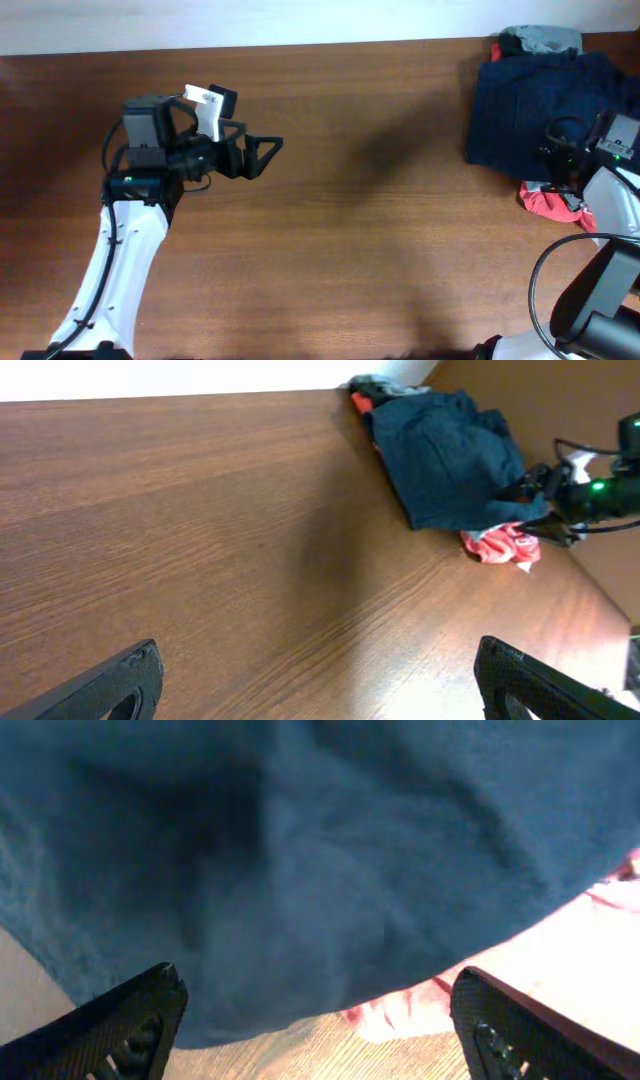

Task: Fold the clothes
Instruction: 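Reach the right gripper to the navy shorts on the clothes pile, then grasp the navy shorts with the right gripper and drag them left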

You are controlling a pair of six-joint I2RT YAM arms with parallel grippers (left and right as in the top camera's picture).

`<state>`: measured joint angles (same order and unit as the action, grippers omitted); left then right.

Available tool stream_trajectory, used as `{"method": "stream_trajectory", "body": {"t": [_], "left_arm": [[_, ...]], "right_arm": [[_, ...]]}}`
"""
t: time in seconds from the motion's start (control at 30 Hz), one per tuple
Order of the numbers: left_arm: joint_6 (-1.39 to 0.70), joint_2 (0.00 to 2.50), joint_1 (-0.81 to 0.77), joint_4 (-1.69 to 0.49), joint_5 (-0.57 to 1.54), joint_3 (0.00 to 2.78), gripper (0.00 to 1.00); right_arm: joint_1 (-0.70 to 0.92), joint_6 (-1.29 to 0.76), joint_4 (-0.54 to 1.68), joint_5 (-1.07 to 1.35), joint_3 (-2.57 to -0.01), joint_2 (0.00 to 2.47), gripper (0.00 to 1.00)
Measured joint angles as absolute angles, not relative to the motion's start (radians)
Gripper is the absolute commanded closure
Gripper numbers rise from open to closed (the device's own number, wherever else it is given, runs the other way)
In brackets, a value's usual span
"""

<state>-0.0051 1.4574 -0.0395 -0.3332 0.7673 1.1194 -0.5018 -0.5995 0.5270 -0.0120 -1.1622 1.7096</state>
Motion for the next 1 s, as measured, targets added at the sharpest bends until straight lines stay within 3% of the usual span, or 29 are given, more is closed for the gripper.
{"method": "stream_trajectory", "body": {"t": [0.13,0.23,0.37,0.5,0.6,0.63,0.83,1.0], "left_arm": [[-0.006,1.457,-0.061,-0.338,0.721,1.119,0.01],[-0.006,1.457,-0.074,-0.344,0.687,1.119,0.02],[-0.006,1.457,-0.08,-0.345,0.657,1.119,0.04],[-0.009,1.457,-0.08,-0.345,0.644,1.119,0.08],[-0.009,1.458,-0.08,-0.345,0.638,1.119,0.11],[-0.009,1.458,-0.08,-0.345,0.636,1.119,0.17],[-0.017,1.457,-0.08,-0.346,0.634,1.119,0.27],[-0.017,1.457,-0.08,-0.344,0.63,1.119,0.32]], "right_arm": [[-0.505,-0.626,0.5,-0.017,-1.162,1.713,0.19],[-0.505,-0.632,0.493,-0.02,-1.162,1.729,0.4],[-0.505,-0.646,0.488,-0.019,-1.162,1.763,0.55],[-0.505,-0.641,0.478,-0.019,-1.162,1.784,0.82],[-0.505,-0.607,0.433,0.008,-1.163,1.785,0.89],[-0.506,-0.587,0.421,0.025,-1.163,1.785,0.9],[-0.513,-0.482,0.429,0.176,-1.211,1.766,0.93],[-0.498,-0.402,0.575,0.346,-1.386,1.704,0.96]]}}
